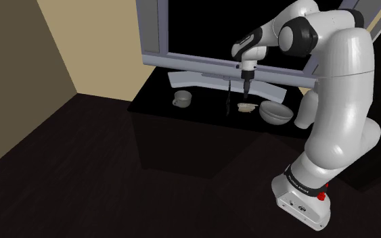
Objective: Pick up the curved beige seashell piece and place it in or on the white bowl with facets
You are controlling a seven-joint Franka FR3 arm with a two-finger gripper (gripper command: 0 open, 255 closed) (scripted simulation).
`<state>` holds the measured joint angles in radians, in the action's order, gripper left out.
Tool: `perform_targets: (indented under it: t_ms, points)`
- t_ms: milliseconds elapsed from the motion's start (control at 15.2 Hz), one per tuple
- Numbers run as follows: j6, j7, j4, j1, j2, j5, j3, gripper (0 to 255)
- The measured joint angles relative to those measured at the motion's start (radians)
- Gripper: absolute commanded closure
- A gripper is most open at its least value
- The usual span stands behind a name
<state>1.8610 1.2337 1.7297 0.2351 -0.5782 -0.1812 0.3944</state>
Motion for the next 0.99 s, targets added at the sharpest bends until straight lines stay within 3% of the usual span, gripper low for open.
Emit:
perform_targets:
  t_ms: [528, 924, 990]
  points:
    - [0.08, 0.018, 0.042, 0.005, -0.047, -0.018, -0.015, 0]
    - [0.087, 0.019, 0.047, 0.005, -0.048, -0.019, -0.015, 0]
    - [0.087, 0.019, 0.047, 0.005, -0.048, -0.019, -0.015, 255]
